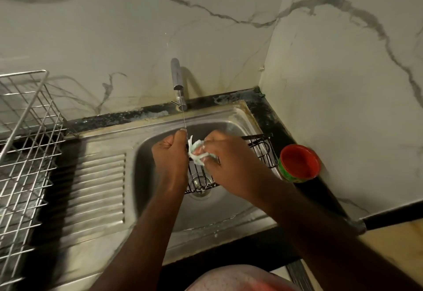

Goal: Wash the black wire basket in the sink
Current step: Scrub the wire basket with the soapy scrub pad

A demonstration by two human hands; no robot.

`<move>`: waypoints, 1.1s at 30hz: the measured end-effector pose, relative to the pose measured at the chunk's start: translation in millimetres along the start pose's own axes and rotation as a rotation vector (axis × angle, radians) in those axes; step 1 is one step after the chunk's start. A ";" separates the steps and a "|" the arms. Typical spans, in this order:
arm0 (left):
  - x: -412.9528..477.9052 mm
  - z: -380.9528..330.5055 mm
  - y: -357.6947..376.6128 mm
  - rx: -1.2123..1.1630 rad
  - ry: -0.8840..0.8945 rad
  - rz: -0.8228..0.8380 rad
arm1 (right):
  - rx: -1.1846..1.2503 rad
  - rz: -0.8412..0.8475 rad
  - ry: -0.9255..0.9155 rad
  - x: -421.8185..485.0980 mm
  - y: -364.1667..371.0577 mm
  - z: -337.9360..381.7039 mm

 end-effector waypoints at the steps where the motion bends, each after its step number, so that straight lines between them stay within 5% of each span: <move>1: -0.5 1.3 0.3 -0.004 -0.006 0.005 | -0.015 0.023 -0.007 -3.0 4.6 1.8; 7: 4.5 6.8 -7.8 0.032 -0.016 0.002 | -0.022 0.360 0.000 -32.1 28.8 3.2; 15: 1.4 6.8 -1.7 -0.011 -0.048 0.000 | -0.006 -0.011 0.075 -6.2 1.2 -2.9; 22: 9.3 6.3 -12.7 0.002 -0.094 -0.029 | 0.116 0.233 0.112 -32.3 15.5 -12.4; 27: 11.9 6.1 -9.9 0.002 -0.103 -0.037 | 0.078 -0.111 0.212 -4.6 -22.0 -38.5; 33: 12.5 5.8 -15.4 -0.035 -0.108 -0.054 | -0.004 0.112 0.201 -20.9 8.0 -45.5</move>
Point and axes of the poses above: each hand's wrist, its own x-axis towards the middle knuckle, its own y-axis out of the palm, z = x × y, the point moved 8 cm from there along x, towards the middle knuckle, and after that the axes turned 5 degrees about y, right-handed, at the moved point
